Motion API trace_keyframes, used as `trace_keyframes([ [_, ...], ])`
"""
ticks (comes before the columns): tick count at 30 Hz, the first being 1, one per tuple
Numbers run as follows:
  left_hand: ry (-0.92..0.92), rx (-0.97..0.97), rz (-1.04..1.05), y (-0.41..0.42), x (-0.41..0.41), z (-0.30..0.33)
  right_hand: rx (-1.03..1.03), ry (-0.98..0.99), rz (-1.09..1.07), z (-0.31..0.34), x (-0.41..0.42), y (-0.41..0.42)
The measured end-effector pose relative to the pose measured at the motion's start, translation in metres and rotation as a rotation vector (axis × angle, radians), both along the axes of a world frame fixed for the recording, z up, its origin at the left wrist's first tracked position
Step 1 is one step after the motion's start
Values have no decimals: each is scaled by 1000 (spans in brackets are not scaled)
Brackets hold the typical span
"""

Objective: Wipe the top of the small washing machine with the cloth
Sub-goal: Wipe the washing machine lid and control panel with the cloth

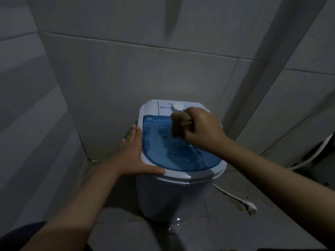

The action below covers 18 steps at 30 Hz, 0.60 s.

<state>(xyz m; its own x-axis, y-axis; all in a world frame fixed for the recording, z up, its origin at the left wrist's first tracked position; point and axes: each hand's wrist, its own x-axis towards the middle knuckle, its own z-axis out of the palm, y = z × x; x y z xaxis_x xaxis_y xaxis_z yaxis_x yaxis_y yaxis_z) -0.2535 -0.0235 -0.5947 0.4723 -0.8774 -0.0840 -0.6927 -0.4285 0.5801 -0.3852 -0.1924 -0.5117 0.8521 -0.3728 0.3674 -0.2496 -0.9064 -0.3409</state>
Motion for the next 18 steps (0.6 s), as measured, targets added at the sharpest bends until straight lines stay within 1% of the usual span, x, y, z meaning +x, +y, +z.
trace_keyframes([
  [2,-4,7,4,0,1,0,-43,31,-107,2,24,-16],
  [4,-6,15,3,0,2,0,-91,150,-187,-1,43,-30],
  [6,-6,21,0,0,2,0,-132,262,-226,-8,56,-35],
  [7,-6,20,-1,0,2,-1,-137,283,-228,-13,60,-34],
  [12,1,5,-15,-1,4,-2,-167,269,-111,-32,84,-7],
  [18,0,17,-18,0,4,-2,-249,267,82,-35,88,10],
])
